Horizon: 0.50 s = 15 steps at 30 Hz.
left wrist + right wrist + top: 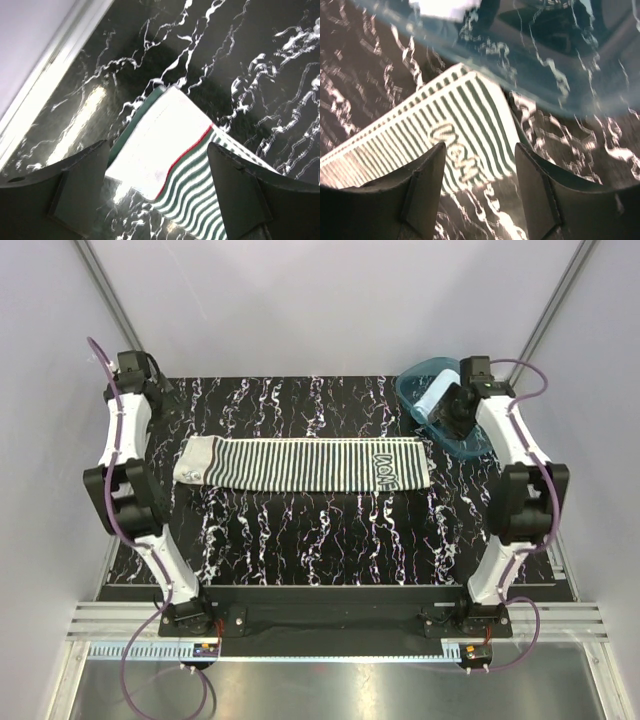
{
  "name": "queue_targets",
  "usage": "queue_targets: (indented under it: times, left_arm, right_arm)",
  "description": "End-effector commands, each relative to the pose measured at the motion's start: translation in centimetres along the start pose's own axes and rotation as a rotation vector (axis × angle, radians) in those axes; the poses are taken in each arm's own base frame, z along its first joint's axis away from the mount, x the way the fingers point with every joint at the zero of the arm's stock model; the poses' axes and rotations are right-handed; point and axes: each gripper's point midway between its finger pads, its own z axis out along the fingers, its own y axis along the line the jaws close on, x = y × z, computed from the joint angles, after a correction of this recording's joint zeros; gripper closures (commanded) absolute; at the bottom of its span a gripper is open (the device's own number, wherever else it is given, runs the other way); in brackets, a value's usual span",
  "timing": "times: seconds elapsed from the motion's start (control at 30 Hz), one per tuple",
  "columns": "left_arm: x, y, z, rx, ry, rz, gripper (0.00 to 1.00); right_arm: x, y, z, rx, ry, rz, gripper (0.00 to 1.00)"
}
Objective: Roll the towels
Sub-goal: Fold the towel
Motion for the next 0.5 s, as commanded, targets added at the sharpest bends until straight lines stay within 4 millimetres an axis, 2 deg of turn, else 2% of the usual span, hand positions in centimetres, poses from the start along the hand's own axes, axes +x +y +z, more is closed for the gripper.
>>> queue_targets:
  times: [0.0,0.07,0.1,0.13,0.17,0.2,0.3,0.33,0.37,0.4,0.43,0.47]
  left_arm:
    - [0.0,0.7,-5.3,0.018,-0.101,-0.005,0.15]
    - [2.2,0.7,-5.5,0.044,-0.078,-0.004,0.15]
    - [4.7,1.0,-4.6,0.060,-0.029,-0.002,0.16]
    - [5.7,1.1,-5.0,0.078,-0.022,-0.009,0.16]
    - [6.5,1.1,-4.5,0.092,-0.016,-0.012,0.16]
    - [9.2,1.5,-3.5,0.100,0.047,-0.012,0.18]
    - [12.3,0.7,-1.9,0.156,0.148,-0.039,0.22]
    - [12.6,0.5,-1.5,0.165,0.157,-0.059,0.24]
    - [12.9,0.2,-1.1,0.181,0.165,-0.073,0.27]
    - [13.1,-0.4,-0.4,0.210,0.171,-0.083,0.29]
    - [13.3,-0.5,0.0,0.208,0.180,-0.099,0.36]
    - [13.4,-0.8,0.4,0.217,0.186,-0.104,0.39]
  right_arm:
    - [1.0,0.3,-4.1,-0.096,-0.047,-0.031,0.35]
    - [3.4,-0.5,-3.9,-0.126,-0.010,-0.029,0.35]
    - [4.2,-0.8,-3.6,-0.135,0.006,-0.023,0.35]
    - [4.7,-0.7,-3.3,-0.155,0.010,-0.018,0.35]
    - [6.5,-1.2,-2.6,-0.164,0.063,-0.017,0.35]
    - [7.2,-1.3,-2.2,-0.166,0.088,-0.014,0.35]
    - [9.2,-1.0,-1.2,-0.213,0.159,-0.011,0.41]
    - [9.1,-0.7,-1.0,-0.234,0.154,-0.008,0.63]
    - [9.7,-0.4,-1.0,-0.262,0.179,-0.006,0.81]
    - [9.9,-0.2,-0.9,-0.278,0.187,-0.001,0.88]
    - [9.6,0.6,-0.8,-0.317,0.176,0.002,0.91]
    - [10.3,1.2,-0.8,-0.363,0.208,0.005,0.97]
